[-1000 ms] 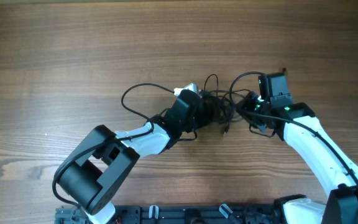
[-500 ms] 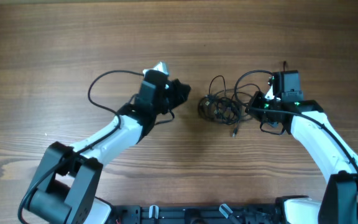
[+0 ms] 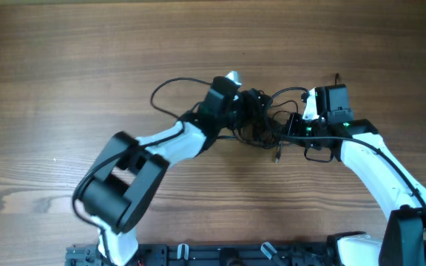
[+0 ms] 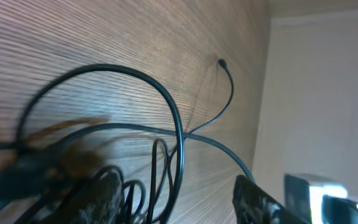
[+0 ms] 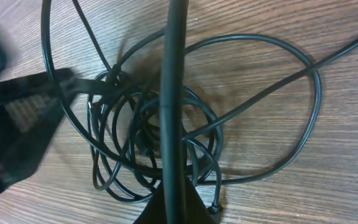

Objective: Untangle cables

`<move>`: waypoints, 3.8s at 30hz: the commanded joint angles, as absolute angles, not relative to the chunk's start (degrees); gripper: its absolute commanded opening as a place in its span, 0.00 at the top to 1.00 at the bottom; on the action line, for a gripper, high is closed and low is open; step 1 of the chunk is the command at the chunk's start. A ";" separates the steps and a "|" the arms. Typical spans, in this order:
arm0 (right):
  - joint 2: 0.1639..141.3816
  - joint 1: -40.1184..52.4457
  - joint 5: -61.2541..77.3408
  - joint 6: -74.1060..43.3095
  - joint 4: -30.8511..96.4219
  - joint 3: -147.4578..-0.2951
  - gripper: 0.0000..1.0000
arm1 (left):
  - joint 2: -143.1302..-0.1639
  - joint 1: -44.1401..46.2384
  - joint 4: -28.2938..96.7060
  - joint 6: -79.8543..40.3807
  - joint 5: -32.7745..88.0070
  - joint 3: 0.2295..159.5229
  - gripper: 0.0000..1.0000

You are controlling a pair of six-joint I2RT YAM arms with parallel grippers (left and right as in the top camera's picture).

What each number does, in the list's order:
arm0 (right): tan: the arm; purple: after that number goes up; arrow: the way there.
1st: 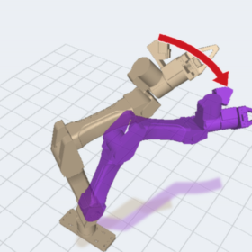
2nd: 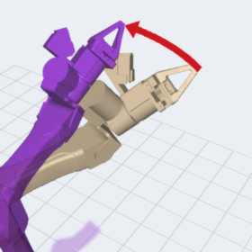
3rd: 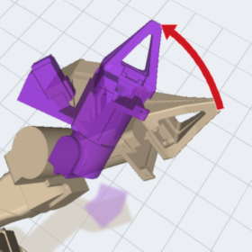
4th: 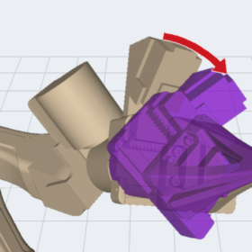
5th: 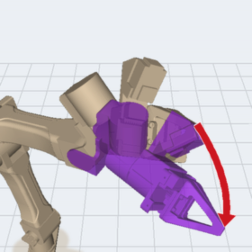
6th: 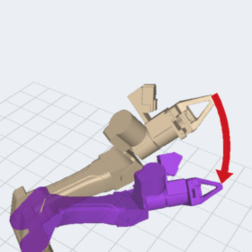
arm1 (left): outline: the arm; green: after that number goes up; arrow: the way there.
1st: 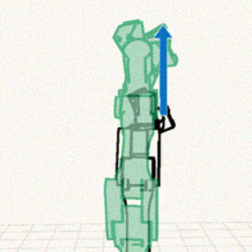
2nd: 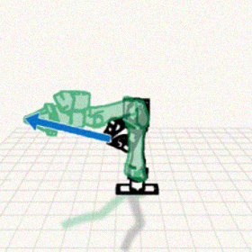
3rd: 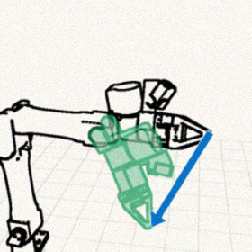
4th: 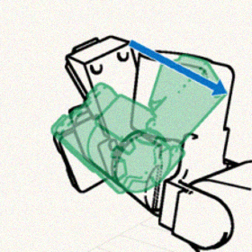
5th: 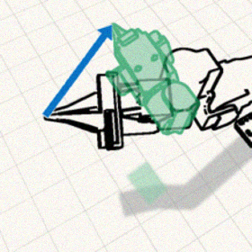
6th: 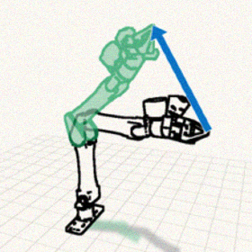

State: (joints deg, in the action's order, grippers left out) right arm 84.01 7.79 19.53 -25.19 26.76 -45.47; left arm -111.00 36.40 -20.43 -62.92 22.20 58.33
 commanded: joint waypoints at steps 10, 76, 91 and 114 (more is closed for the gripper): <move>82.85 5.45 16.05 -26.92 27.35 -47.53 0.96 | -112.57 32.80 -21.67 -56.73 32.97 61.58 0.96; 95.61 31.83 30.61 -40.03 -18.24 -42.94 0.79 | -86.19 8.73 16.56 -42.24 24.80 61.36 0.00; 89.10 20.12 26.98 -1.02 20.69 -49.10 0.43 | -88.77 17.82 21.52 -50.13 16.78 60.95 0.00; 95.50 21.89 21.78 15.05 18.76 -49.06 0.65 | -89.06 22.46 23.90 -56.38 15.35 60.95 0.00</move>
State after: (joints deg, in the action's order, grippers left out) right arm 94.30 21.82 22.20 14.68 19.22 -48.53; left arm -88.29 22.35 23.83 -55.90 16.29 61.34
